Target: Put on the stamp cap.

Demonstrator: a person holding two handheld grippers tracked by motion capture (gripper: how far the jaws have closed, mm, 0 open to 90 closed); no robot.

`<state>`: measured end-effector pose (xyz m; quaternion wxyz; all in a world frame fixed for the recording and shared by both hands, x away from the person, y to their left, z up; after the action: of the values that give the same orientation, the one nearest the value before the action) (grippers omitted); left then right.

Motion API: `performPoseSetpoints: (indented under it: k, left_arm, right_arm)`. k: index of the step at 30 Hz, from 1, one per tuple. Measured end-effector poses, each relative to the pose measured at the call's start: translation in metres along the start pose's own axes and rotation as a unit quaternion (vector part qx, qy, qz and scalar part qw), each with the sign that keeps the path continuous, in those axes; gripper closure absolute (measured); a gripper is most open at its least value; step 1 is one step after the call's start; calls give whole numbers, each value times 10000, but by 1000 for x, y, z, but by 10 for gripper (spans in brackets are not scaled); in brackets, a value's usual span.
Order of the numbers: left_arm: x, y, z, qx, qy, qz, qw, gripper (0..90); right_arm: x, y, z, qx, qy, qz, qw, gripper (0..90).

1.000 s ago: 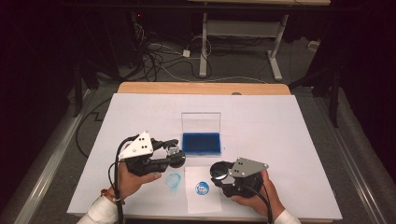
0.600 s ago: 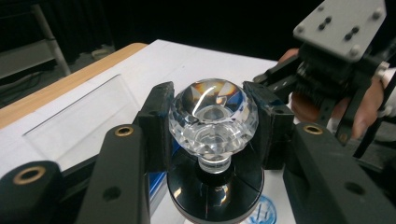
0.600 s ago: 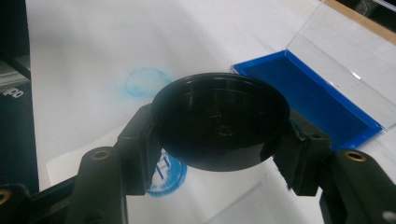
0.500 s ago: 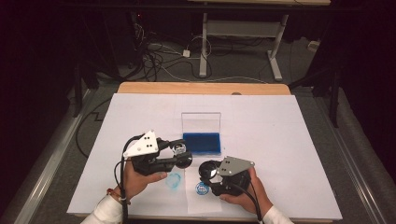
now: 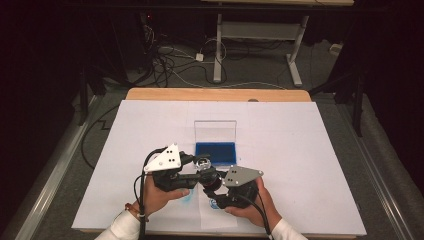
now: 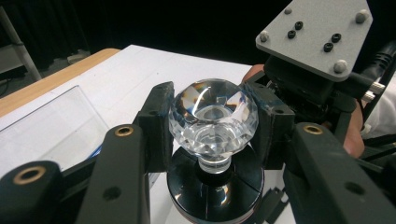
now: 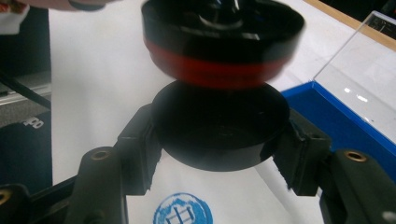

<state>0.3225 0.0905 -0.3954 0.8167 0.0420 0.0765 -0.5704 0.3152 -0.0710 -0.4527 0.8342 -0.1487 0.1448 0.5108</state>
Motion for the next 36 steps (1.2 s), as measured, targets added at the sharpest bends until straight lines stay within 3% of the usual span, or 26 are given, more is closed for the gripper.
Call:
performPoseSetpoints:
  k: [14, 21, 31, 36]
  left_arm:
    - [4, -1, -4, -20, -91, -84, 9999, 544]
    - [5, -1, -7, -23, -178, -111, 9998, 544]
    - [5, -1, -8, -62, -196, -177, 9996, 544]
    - [7, -1, -13, -141, -157, -229, 9995, 544]
  right_arm:
    - [0, 3, 6, 199, -227, 8, 9995, 392]
    - [-2, -1, 4, 500, -332, 69, 9982, 392]
    - [-4, -2, 4, 515, -381, 51, 9979, 392]
    - [-4, -1, 3, 453, -260, 67, 9986, 392]
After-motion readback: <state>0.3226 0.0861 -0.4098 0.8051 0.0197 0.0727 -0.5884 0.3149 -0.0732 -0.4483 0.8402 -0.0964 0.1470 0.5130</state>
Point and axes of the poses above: each handheld gripper's, and its own axes: x roughly forward along the jaws, z roughly out of its top, y roughly to its left, the point moved 4 cm from there along x, roughly forward along the jaws, and after that the axes turned 9 degrees about -y, right-handed, at the moved point
